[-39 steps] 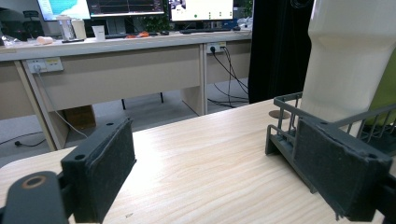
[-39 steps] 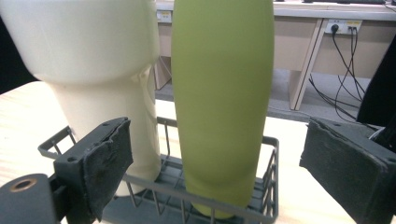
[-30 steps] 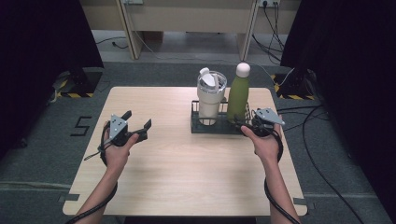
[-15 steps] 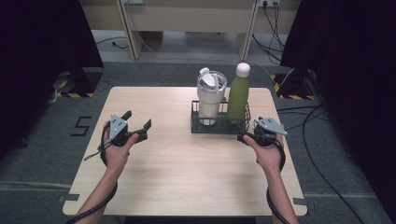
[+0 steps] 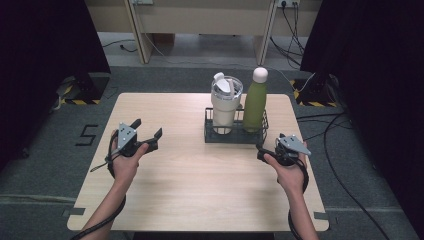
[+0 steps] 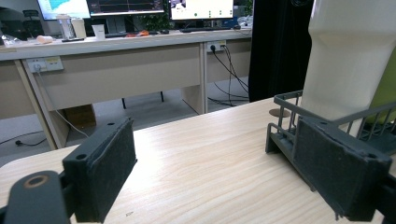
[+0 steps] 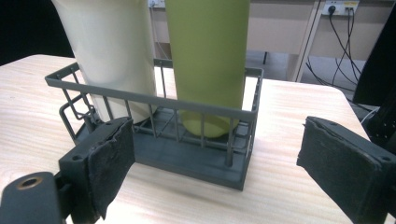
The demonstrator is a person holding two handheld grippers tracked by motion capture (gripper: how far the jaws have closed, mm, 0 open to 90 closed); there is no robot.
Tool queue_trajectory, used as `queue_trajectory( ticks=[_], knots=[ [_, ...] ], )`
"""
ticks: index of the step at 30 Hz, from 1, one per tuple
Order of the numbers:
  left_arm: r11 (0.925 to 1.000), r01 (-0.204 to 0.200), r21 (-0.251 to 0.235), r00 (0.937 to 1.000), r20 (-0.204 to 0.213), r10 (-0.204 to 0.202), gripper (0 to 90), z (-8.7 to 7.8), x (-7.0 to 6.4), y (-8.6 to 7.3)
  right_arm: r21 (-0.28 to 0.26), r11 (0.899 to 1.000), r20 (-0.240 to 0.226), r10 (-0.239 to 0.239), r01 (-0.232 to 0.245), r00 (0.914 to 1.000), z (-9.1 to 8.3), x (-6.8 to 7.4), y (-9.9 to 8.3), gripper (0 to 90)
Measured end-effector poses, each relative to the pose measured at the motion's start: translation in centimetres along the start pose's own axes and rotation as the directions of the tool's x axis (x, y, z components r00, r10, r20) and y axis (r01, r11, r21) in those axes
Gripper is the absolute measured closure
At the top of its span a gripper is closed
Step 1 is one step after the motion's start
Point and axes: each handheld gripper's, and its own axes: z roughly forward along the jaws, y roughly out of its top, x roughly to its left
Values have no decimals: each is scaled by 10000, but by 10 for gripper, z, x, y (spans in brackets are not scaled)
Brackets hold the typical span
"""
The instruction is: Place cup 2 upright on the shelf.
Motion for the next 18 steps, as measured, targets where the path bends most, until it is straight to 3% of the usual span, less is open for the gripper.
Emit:
queue_trajectory(
  ticks=[18],
  knots=[
    [10000, 47, 56, 10000, 84, -48, 126, 1, -2, 0, -7, 10000, 36, 60, -60, 10000, -8, -3, -18, 106]
  ],
)
